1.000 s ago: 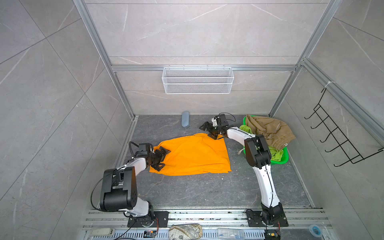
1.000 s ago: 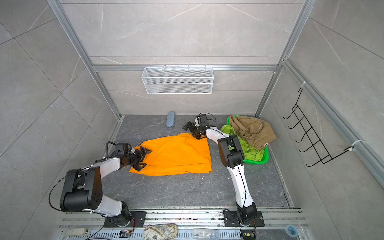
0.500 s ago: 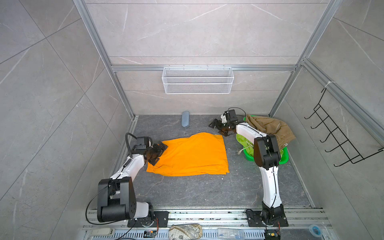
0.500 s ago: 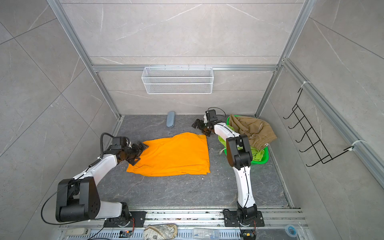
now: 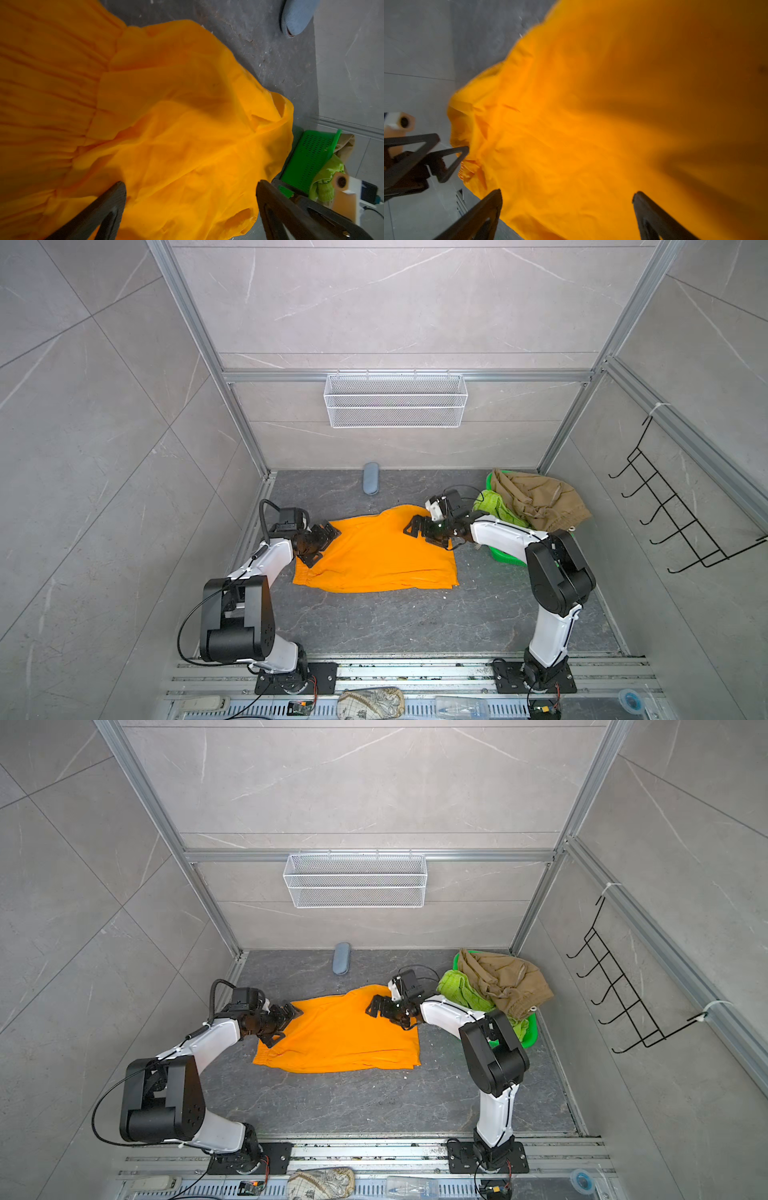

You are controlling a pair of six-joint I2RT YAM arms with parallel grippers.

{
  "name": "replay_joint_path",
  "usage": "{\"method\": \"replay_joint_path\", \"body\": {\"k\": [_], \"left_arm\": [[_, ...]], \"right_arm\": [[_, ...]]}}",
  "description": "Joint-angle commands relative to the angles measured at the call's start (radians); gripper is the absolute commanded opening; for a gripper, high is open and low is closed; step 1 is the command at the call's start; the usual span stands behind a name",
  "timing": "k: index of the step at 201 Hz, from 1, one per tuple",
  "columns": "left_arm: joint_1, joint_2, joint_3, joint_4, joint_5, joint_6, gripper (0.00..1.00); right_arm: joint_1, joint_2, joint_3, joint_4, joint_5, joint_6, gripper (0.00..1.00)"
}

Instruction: Fold and stack the shorts

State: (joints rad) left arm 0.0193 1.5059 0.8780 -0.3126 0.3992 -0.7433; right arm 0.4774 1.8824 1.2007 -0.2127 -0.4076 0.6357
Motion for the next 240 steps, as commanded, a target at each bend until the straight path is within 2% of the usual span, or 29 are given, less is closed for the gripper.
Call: {"method": "replay_joint_path", "body": {"k": [1,28,62,90,109,148,173,183,207,240], "left_arm": [[-0.005,0.028,0.006,0.013,0.018,-0.017,1.00],[-0.004,0.059,-0.001,0.020,-0.027,-0.018,1.00],[0.041,0.126,0.069,-0.027,-0.105,0.006,1.00],[0.111,0.239,0.129,-0.028,-0.044,0.002,0.99],[0.117,0.261,0.203,-0.083,-0.072,0.052,0.99],[0.119,0.153,0.325,-0.130,-0.046,0.152,0.99],[0.124,0.038,0.300,-0.147,-0.227,0.274,0.99],[0.130,0.006,0.273,-0.148,-0.297,0.314,0.99],[0.174,0.004,0.263,-0.207,-0.319,0.399,0.99],[0.215,0.114,0.291,-0.243,-0.238,0.431,0.99]], "right_arm": [[-0.006,-0.084,-0.080,0.035,0.000,-0.002,0.99],[-0.024,-0.094,-0.140,0.012,0.027,-0.031,0.99],[-0.096,-0.083,-0.179,-0.028,0.059,-0.072,0.99],[-0.129,-0.061,-0.181,-0.069,0.097,-0.124,0.99],[-0.119,-0.054,-0.164,-0.104,0.124,-0.146,0.99],[-0.114,-0.124,-0.155,-0.121,0.168,-0.148,0.99],[-0.104,-0.189,-0.133,-0.141,0.196,-0.165,0.99],[-0.092,-0.214,-0.117,-0.159,0.231,-0.177,0.99],[-0.048,-0.271,-0.089,-0.188,0.358,-0.212,0.99],[0.060,-0.376,-0.082,-0.192,0.619,-0.279,0.99]]}}
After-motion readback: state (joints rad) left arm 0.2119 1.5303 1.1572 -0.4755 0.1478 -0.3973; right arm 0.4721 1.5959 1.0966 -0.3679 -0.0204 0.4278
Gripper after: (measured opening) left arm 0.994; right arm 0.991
